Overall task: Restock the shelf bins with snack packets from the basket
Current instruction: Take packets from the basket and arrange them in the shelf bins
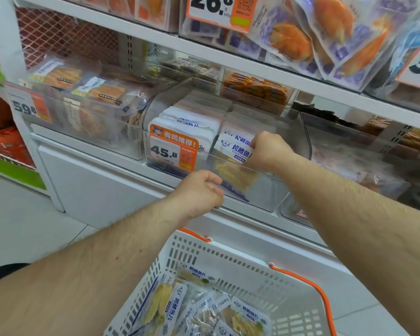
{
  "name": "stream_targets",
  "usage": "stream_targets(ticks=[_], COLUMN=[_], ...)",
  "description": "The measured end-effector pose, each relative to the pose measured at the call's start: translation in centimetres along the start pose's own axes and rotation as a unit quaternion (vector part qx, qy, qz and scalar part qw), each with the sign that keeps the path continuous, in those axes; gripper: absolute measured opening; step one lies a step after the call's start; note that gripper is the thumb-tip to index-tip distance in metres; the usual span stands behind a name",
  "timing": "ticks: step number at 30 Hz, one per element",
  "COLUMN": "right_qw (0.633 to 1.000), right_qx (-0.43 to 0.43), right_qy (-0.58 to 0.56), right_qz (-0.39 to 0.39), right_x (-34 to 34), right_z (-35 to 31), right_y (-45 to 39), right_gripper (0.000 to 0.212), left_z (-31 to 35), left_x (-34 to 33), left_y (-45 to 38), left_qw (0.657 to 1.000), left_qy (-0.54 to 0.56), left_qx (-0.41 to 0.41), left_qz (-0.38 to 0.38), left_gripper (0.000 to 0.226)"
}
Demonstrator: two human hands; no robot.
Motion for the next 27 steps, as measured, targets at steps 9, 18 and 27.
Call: stream_targets(ticks=[9, 18, 27], right_qw=[0.943, 0.938, 0.941], right_qx=[0.194, 0.130, -0.019], right_qy=[-0.105, -0.294, -0.090], right_qz=[0.248, 0.131, -0.325], right_x=[3.6, -9.1, -30.2], right_z=[-2.4, 3.1, 11.7], right_y=[7.8, 13.7, 18.1], right_gripper=[0.017, 0.008, 0.015], left_z=[-1.6, -4.6, -7.1], left_x=[-3.1, -6.7, -10.9], left_y=[0.7, 2.6, 3.6], left_qw=[0.997, 0.971, 0.918], left_qy=[-0.056, -0.207, -0.327], left_qx=[0.013, 0.008, -0.017], left_qz=[-0.051, -0.120, -0.223], left_gripper=[0.029, 0.023, 0.020])
Point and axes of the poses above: each hand's wrist, its own y-axis away from the middle knuckle, its own x-axis out of the back of the hand, z = x × y, the point moved 10 cm from there along -y, towards the middle knuckle, and after that the axes turned 10 degrees about -y, right-handed, at the moved point
